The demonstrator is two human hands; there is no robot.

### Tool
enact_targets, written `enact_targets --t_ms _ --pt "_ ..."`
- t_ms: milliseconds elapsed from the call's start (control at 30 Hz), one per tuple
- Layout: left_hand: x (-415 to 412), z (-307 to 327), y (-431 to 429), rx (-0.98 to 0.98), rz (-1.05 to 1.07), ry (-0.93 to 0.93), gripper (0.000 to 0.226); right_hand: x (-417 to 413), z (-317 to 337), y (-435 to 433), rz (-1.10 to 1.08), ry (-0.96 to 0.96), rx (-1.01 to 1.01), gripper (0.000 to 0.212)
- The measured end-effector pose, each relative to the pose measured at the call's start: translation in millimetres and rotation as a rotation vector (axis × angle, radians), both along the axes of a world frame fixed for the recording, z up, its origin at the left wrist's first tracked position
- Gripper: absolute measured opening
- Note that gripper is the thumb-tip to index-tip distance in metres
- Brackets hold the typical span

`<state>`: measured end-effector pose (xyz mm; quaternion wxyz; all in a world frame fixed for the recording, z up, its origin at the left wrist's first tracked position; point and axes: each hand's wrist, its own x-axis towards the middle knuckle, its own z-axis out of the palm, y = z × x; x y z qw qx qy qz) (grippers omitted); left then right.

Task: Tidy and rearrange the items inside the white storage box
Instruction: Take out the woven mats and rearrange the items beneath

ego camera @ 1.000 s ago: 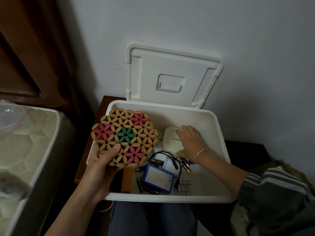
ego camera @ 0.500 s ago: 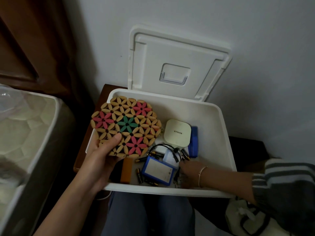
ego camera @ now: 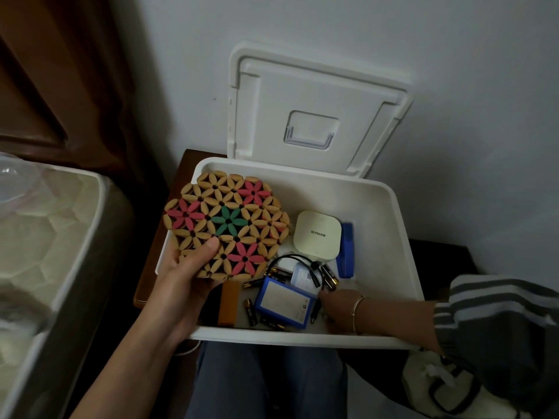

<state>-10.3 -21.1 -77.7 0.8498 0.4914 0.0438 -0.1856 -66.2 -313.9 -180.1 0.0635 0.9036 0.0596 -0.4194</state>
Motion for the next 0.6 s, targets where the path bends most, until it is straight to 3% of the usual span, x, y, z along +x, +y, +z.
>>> enact_targets --t_ms 100,233,433,600 --pt "-1.9 0.0 1.4 -0.004 0.023 -0.010 0.058 3.3 7.1 1.3 0.019 0.007 -0.027 0.038" --pt "-3.2 2.0 3.3 -0.027 0.068 0.011 0.069 12.5 27.2 5.2 -0.120 0.068 0.045 0.026" --pt "-2.7 3.8 3.3 -0.093 0.101 0.001 0.057 41.5 75.1 11.7 -0.697 0.072 0.515 0.017" --pt "-2.9 3.7 2.5 -0.064 0.098 -0.002 0.059 95.7 76.0 46.8 -0.645 -0.102 0.483 0.022"
